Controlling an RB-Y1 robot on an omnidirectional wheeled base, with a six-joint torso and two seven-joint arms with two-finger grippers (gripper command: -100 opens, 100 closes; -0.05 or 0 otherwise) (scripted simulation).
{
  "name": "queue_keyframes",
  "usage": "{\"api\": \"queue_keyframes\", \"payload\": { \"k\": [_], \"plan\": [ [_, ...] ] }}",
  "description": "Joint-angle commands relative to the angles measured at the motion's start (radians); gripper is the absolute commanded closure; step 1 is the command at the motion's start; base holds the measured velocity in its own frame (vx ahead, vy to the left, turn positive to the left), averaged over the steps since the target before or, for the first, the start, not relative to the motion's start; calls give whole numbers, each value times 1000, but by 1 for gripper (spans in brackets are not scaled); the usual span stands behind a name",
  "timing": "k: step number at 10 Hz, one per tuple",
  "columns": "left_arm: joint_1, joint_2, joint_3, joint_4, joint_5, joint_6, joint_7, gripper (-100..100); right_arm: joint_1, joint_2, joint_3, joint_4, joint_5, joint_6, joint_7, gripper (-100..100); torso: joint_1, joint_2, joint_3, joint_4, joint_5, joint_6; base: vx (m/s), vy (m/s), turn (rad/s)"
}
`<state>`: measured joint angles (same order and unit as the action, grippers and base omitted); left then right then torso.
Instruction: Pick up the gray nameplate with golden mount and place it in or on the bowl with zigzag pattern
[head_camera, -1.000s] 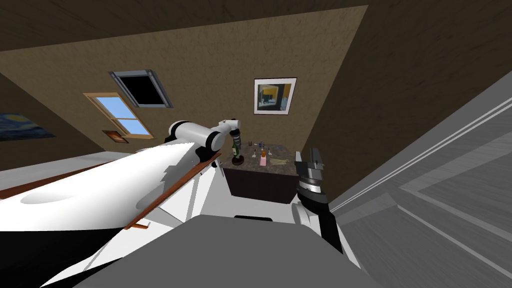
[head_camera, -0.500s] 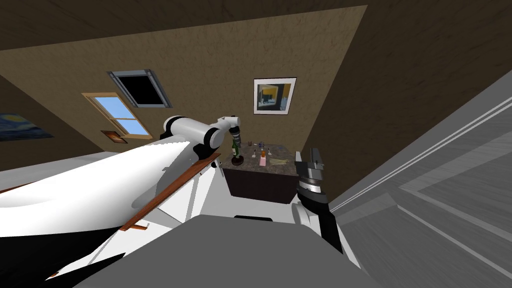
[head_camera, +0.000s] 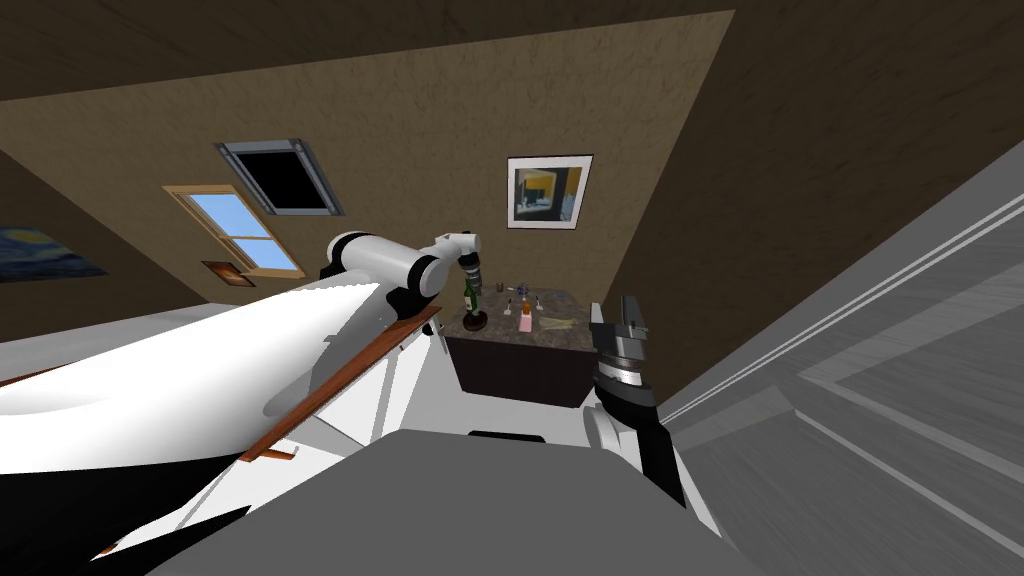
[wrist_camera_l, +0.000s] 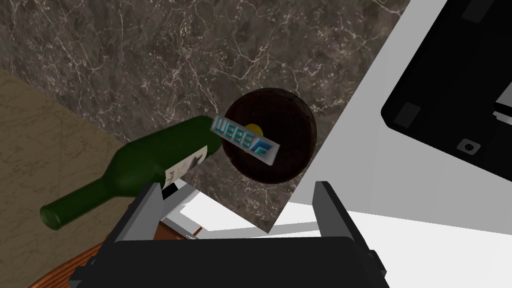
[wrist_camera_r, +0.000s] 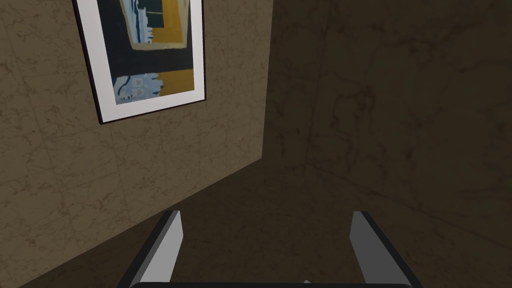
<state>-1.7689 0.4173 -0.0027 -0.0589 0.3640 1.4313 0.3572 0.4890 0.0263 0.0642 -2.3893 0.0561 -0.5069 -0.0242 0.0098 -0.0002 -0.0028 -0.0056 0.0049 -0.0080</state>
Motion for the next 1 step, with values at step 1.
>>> {"api": "queue_keyframes", "payload": {
  "k": [1],
  "plan": [
    [0,0,0,0,0,0,0,0,0,0,0,0,0,0,0,0,0,0,0,0,0,0,0,0,0]
  ]
}}
